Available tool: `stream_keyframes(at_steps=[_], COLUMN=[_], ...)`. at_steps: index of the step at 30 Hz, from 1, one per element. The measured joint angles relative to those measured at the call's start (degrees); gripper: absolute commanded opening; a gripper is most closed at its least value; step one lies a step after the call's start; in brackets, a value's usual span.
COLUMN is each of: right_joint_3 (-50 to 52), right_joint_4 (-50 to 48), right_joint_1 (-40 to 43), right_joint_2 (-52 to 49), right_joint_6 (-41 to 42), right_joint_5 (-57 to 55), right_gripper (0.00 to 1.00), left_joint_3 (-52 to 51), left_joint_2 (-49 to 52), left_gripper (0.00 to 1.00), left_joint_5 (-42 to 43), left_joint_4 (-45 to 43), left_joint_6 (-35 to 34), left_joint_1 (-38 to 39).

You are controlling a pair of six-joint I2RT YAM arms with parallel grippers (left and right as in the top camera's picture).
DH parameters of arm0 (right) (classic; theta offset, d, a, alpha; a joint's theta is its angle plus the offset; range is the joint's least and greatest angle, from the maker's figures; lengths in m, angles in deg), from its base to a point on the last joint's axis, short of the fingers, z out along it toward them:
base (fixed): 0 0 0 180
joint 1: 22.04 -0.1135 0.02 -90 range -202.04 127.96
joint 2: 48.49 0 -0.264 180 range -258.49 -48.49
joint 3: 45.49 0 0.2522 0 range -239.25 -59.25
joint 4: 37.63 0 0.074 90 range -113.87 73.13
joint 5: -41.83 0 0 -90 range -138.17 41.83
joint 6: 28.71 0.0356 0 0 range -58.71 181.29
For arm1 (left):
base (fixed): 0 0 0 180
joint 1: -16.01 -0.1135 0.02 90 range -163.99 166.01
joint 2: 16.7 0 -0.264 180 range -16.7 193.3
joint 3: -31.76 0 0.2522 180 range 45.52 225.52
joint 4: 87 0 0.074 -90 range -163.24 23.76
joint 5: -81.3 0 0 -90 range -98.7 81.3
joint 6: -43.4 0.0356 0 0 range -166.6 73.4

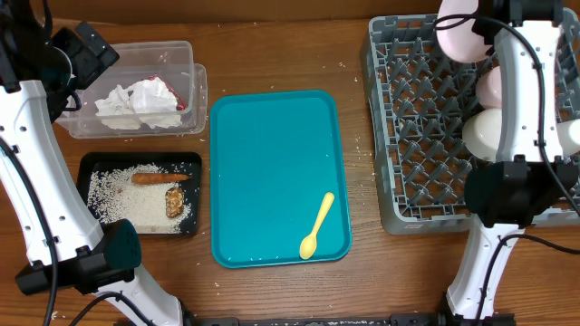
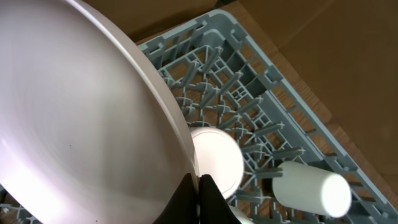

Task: Sort waste into correct bins and load items into the dishwasher
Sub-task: 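Carry the white plate right to the back of the dish rack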

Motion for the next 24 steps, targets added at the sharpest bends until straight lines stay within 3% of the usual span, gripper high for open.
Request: stream_keyframes(at_steps=[9, 24], right_joint_3=[7.74, 8.02], right_joint_4=[-5.2, -6.86], right_joint_1=[-0.66, -0.66], right_joint_2=[0.0, 0.0], right_joint_6=[-4.02, -8.41], right_joint_5=[-0.68, -1.01], right_gripper=[0.04, 0.04], left_joint_3=[0.0, 0.0], left_joint_2=[0.0, 0.0], left_gripper=[1.0, 1.0], left_joint_5=[0.0, 0.0], left_joint_4=[-0.02, 0.0], left_joint_6=[0.0, 0.0], left_joint_1=[0.0, 0.0])
